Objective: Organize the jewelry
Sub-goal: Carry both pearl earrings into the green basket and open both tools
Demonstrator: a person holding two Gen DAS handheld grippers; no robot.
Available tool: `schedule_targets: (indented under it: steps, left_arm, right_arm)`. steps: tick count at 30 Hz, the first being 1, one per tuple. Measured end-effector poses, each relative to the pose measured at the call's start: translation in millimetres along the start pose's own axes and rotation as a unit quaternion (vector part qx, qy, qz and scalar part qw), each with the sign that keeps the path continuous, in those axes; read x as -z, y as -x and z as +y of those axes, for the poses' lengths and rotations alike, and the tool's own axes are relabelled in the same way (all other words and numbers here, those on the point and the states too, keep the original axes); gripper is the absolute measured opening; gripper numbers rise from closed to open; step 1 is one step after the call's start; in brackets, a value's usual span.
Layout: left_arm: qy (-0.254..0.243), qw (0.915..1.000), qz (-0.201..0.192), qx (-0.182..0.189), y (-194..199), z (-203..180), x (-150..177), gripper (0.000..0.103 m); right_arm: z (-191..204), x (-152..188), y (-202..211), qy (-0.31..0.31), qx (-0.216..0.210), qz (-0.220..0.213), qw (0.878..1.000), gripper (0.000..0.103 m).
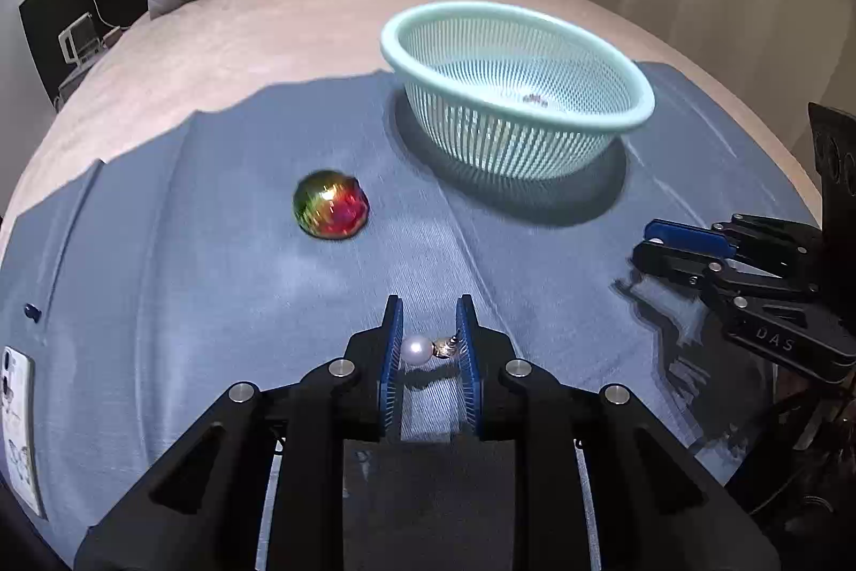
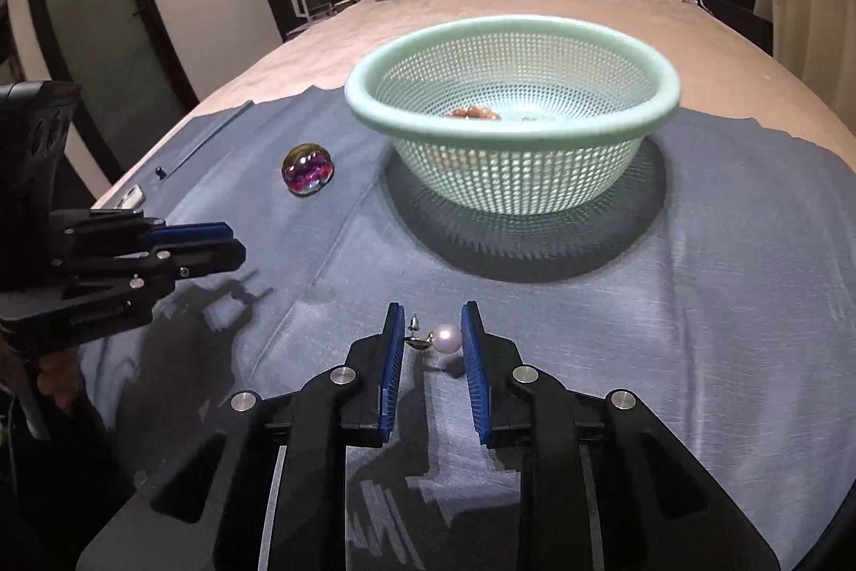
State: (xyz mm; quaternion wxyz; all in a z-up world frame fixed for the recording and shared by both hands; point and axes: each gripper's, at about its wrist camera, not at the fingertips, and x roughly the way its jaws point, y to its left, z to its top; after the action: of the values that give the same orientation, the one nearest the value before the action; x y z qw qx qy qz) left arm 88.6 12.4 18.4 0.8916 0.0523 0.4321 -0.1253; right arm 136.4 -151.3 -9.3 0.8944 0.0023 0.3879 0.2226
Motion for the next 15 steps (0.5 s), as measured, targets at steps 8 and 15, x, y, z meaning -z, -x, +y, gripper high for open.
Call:
schedule_targets:
  steps: [8, 15]
  left_arm:
    - [-0.021, 0.9974, -0.057, -0.038, 18.2, 17.0, -84.0, 0.021]
    - [-0.038, 0.995, -0.085, -0.036, 24.7, 15.4, -137.3, 0.021]
  right_arm:
    - [-21.4, -73.4, 66.2, 0.016, 0.029, -0.086, 0.996, 0.021]
    - [-30.3, -123.8, 80.0, 0.039, 0.038, -0.124, 0.991, 0.021]
